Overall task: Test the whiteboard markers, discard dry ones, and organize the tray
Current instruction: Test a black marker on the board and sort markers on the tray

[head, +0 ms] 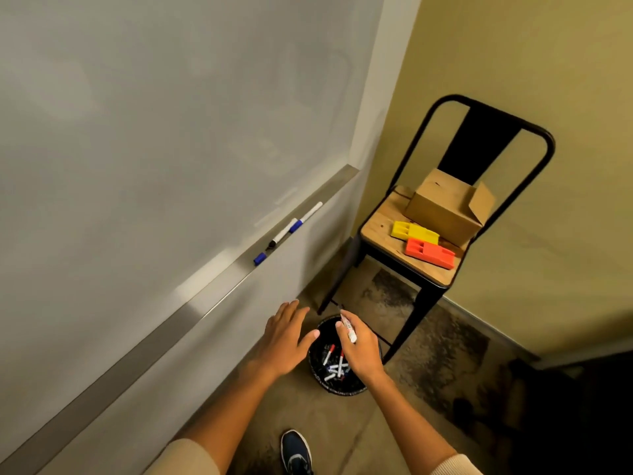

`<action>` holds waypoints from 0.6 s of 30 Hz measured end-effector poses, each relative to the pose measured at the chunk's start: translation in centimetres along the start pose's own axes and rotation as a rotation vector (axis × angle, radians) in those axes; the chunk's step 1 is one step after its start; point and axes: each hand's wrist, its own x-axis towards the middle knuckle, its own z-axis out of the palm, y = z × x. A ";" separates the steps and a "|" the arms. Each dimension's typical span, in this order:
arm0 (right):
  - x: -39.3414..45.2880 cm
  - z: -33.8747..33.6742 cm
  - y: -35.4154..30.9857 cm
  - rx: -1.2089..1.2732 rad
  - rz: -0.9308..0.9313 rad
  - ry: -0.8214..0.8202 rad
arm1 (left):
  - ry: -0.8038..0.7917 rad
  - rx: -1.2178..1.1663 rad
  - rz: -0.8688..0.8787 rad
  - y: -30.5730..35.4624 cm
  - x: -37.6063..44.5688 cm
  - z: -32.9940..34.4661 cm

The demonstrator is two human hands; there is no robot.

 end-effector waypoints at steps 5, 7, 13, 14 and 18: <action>0.6 -0.1 4.3 -0.255 0.056 0.002 | -0.063 0.068 0.024 0.8 2.1 1.9; 1.0 -0.3 5.1 -0.336 0.067 -0.015 | -0.074 0.080 0.030 1.0 2.8 2.5; 2.6 -1.3 6.7 -0.367 0.207 -0.021 | -0.039 0.062 0.035 0.7 4.2 2.2; 3.0 -1.4 6.5 -0.361 0.210 -0.008 | -0.011 0.052 0.031 0.4 4.4 1.9; 4.7 -1.7 4.7 -0.336 0.187 0.010 | 0.110 0.015 0.008 -0.9 5.2 0.1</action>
